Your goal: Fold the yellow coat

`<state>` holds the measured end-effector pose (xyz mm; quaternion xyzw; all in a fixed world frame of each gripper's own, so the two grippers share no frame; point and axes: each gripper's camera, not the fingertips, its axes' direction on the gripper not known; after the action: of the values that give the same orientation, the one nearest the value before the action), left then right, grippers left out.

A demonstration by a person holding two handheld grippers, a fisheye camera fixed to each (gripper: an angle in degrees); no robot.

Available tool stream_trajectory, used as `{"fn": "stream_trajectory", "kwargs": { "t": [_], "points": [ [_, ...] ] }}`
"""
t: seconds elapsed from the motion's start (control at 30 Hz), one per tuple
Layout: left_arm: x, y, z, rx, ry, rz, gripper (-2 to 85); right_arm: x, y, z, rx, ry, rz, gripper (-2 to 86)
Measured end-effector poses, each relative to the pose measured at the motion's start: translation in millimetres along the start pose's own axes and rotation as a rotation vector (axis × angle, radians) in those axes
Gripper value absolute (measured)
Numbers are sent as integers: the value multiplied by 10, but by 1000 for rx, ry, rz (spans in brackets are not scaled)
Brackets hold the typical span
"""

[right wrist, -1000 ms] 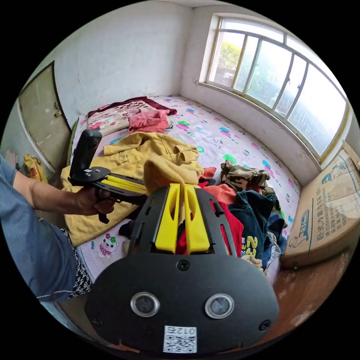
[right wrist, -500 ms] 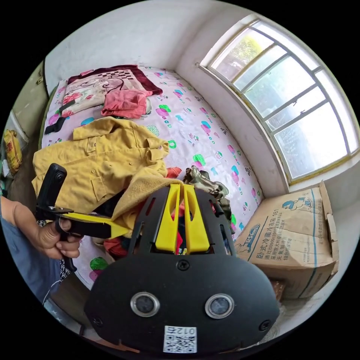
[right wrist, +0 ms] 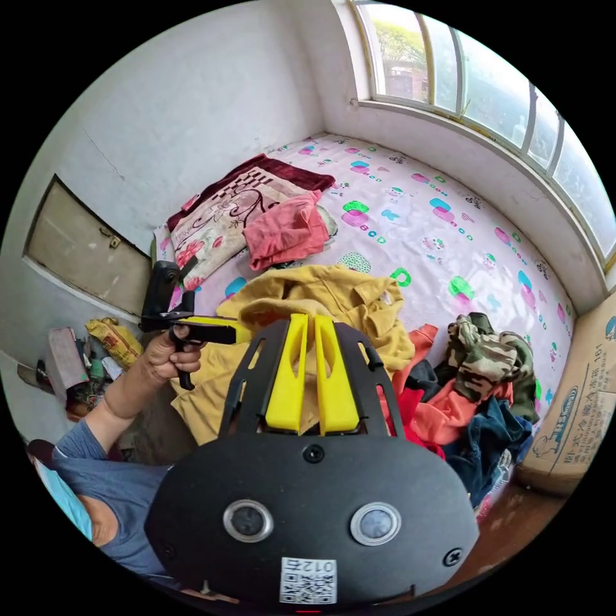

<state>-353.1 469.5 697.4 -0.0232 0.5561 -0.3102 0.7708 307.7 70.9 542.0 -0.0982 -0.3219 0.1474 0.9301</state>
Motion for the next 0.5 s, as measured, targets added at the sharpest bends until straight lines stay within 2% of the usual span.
{"fn": "stream_trajectory", "kwargs": {
  "t": [0.17,0.27,0.33,0.4,0.5],
  "points": [
    [-505,-252,-197,-57,-78,-20,6,-205,54,657,-25,4,-112,55],
    [-1031,-306,-245,9,-87,-94,6,21,303,1101,-45,1,-125,59],
    [-1360,-276,-269,74,-152,-142,7,222,512,1505,-102,94,-148,62],
    [-1731,-110,-335,160,-316,-250,8,471,868,2135,-204,272,-224,66],
    [-1938,202,-370,235,-416,-273,8,723,1274,2809,-329,394,-327,69]
  ]
}}
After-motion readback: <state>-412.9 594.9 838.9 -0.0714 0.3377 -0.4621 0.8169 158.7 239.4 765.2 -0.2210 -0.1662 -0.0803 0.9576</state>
